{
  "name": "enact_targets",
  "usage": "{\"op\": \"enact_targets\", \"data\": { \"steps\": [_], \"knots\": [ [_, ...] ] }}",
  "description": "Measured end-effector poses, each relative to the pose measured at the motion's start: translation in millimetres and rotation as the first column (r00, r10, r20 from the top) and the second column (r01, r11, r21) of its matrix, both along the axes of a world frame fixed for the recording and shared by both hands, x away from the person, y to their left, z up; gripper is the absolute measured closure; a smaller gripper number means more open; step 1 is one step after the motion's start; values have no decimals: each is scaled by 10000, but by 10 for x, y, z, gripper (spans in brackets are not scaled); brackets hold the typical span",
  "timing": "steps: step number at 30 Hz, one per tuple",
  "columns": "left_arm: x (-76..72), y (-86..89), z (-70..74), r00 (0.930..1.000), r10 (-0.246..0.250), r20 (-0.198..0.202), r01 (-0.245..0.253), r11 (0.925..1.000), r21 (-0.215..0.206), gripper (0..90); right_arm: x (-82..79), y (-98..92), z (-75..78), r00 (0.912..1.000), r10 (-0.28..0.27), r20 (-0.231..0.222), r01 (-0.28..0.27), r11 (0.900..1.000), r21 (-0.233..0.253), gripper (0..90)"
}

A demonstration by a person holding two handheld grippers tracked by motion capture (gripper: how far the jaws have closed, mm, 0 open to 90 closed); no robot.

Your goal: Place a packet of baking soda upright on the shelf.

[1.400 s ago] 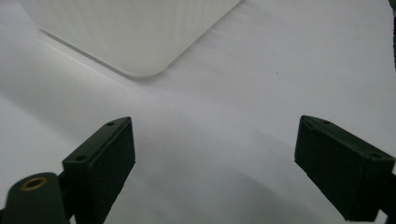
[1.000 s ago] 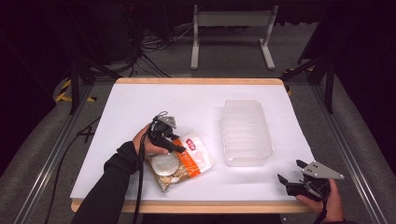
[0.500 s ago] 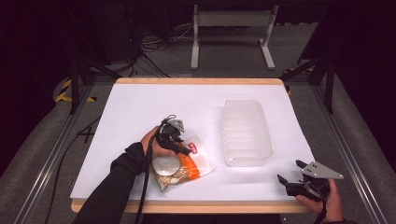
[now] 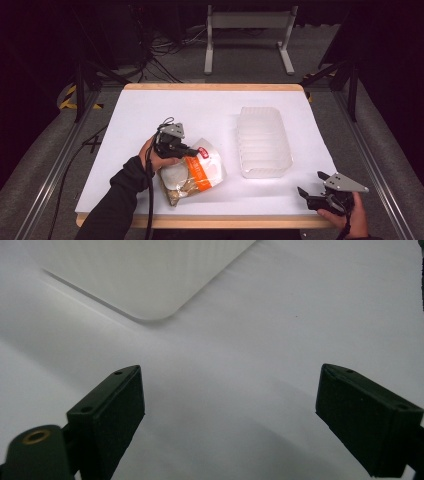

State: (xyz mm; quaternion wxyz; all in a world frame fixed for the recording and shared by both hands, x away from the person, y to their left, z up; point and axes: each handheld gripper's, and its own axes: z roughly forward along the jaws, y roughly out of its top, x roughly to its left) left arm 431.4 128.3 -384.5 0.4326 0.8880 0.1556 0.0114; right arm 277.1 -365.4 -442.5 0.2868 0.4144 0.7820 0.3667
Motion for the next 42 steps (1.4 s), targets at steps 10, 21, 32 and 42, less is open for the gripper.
{"op": "enact_targets", "data": {
  "steps": [10, 21, 32, 42],
  "knots": [
    [-158, 205, 328, 9884, 1080, 1070, -894, 9822, -1653, 897, 5, 6, 2, 10000, -34, -4, 34, 10000, -7, 130],
    [-311, 167, 513, 9771, 1340, 1656, -915, 9660, -2417, 898, 6, 7, 15, 10000, -50, 84, 49, 10000, 69, 130],
    [-260, 23, 530, 9729, 1495, 1766, -1030, 9633, -2480, 898, -5, -9, 52, 9993, -159, 352, 151, 9996, 222, 132],
    [-208, -160, 677, 9706, 1518, 1867, -918, 9509, -2957, 898, 3, 2, 55, 9992, -111, 385, 99, 9994, 317, 133]
  ]
}}
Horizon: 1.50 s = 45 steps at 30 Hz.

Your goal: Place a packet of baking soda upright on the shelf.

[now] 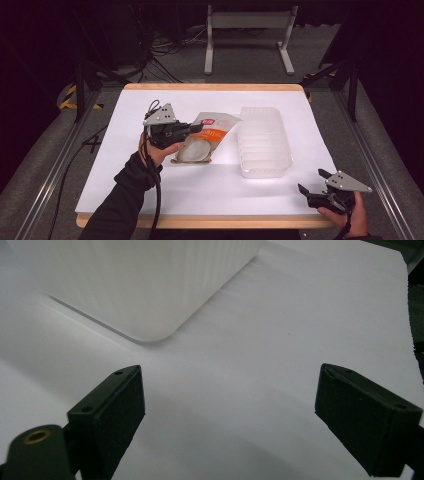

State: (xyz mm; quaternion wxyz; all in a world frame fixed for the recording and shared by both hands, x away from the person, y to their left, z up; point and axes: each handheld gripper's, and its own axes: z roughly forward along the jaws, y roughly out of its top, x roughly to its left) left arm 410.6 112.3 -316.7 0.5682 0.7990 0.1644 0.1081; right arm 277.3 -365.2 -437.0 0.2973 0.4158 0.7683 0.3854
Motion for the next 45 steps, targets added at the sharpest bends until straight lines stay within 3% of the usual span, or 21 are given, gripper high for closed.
{"op": "enact_targets", "data": {
  "steps": [10, 14, 21, 26, 34, 45],
  "knots": [
    [118, -342, 177, 9993, -383, 32, 384, 9977, -554, 898, 8, 19, -20, 9999, 113, -78, -113, 9999, -16, 135],
    [144, -449, 210, 9984, -572, 36, 573, 9965, -617, 898, 9, 21, -25, 9999, 141, -91, -141, 9999, -5, 135],
    [161, -783, 304, 9943, -1041, 243, 1055, 9921, -685, 898, 9, 16, -30, 9998, 132, -145, -131, 9999, 3, 135],
    [146, -905, 315, 9923, -1208, 281, 1226, 9896, -752, 898, 5, 10, -28, 9998, 142, -128, -142, 9999, 9, 135],
    [124, -1158, 326, 9886, -1504, 100, 1504, 9805, -1262, 898, 12, 13, -38, 9998, 148, -164, -148, 9999, 2, 135],
    [104, -1534, 304, 9850, -1726, -36, 1703, 9748, -1443, 898, 7, 16, -45, 9994, 263, -242, -264, 9996, -40, 133]
  ]
}}
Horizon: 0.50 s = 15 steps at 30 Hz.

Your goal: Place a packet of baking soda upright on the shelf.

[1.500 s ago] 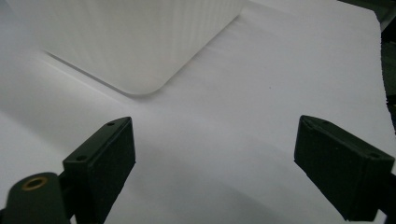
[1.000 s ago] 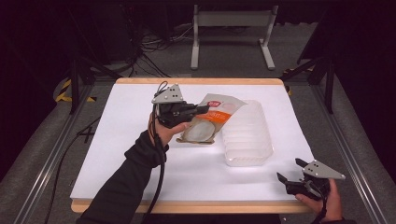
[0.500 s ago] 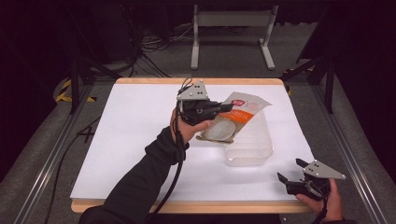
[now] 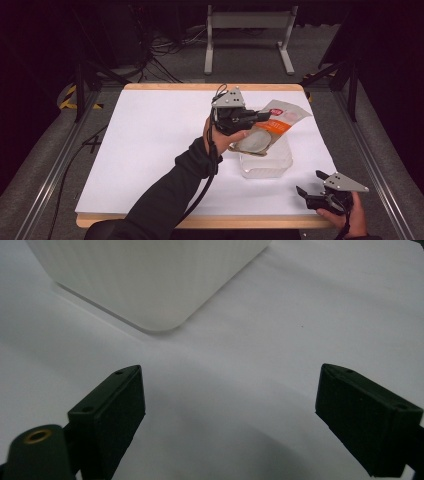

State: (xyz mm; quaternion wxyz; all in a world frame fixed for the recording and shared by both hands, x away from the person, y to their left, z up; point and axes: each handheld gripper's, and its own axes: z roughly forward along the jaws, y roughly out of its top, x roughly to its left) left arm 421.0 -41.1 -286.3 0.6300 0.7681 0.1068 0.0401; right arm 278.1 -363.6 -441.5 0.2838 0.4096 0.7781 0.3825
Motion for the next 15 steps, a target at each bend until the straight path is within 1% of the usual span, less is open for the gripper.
{"op": "enact_targets", "data": {
  "steps": [3, 4, 5, 7, 9, 12, 13, 15],
  "knots": [
    [-8, -120, -24, 9999, -132, -81, 132, 9999, -15, 898, 2, -1, 1, 10000, 13, 10, -13, 10000, -2, 132],
    [-24, -198, -39, 9998, -188, -28, 188, 9998, 43, 898, -1, 1, 2, 10000, 19, 10, -19, 10000, 2, 133],
    [-24, -198, -39, 9998, -188, -28, 188, 9998, 43, 898, -1, 1, 2, 10000, 19, 10, -19, 10000, 2, 133],
    [-28, -275, -61, 9997, -233, -68, 234, 9997, 81, 898, -6, -2, 7, 10000, 95, 29, -95, 10000, 23, 131],
    [-29, -329, -79, 9999, -157, -28, 157, 9998, 108, 898, -8, -9, 17, 9999, 121, 61, -121, 9999, 45, 130],
    [-7, -419, -120, 9998, -72, -180, 72, 10000, -10, 898, -13, -14, 21, 9998, 174, 83, -175, 9998, 107, 128],
    [-3, -436, -126, 9998, -39, -174, 39, 10000, -1, 898, -13, -13, 21, 9998, 173, 73, -174, 9998, 91, 128],
    [8, -482, -148, 9996, 56, -260, -60, 9999, -152, 898, -10, -10, 19, 9998, 196, 68, -197, 9998, 82, 128]
  ]
}}
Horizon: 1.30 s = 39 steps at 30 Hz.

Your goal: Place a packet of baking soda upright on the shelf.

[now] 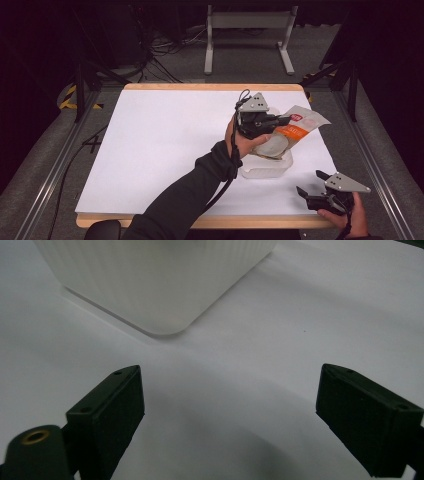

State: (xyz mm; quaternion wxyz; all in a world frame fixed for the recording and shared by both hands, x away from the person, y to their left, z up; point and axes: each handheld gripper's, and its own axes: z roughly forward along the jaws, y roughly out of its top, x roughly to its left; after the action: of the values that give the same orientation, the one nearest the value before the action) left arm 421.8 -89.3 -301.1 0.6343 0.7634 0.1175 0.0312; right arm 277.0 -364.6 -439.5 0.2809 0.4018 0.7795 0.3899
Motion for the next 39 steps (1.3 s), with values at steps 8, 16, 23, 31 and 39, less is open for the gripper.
{"op": "enact_targets", "data": {
  "steps": [8, 16, 23, 31, 39],
  "knots": [
    [-12, 27, -89, 9995, 151, -284, -164, 9988, -452, 897, 1, 8, -4, 10000, 15, -17, -15, 10000, -26, 128],
    [-40, 151, -263, 9974, 175, -703, -216, 9981, -578, 897, 3, 21, -6, 10000, 2, -56, -2, 10000, -48, 128],
    [9, 288, -494, 9907, 164, -1352, -270, 9967, -769, 897, 7, 17, -9, 10000, 7, -51, -7, 10000, -87, 128],
    [11, 486, -574, 9940, -24, -1089, -28, 9989, -477, 896, 3, 11, -9, 10000, -56, -67, 56, 10000, -81, 128],
    [56, 298, -458, 9966, -768, -294, 807, 9816, 1730, 853, 7, 25, -16, 9999, 7, -121, -9, 9999, -164, 127]
  ]
}}
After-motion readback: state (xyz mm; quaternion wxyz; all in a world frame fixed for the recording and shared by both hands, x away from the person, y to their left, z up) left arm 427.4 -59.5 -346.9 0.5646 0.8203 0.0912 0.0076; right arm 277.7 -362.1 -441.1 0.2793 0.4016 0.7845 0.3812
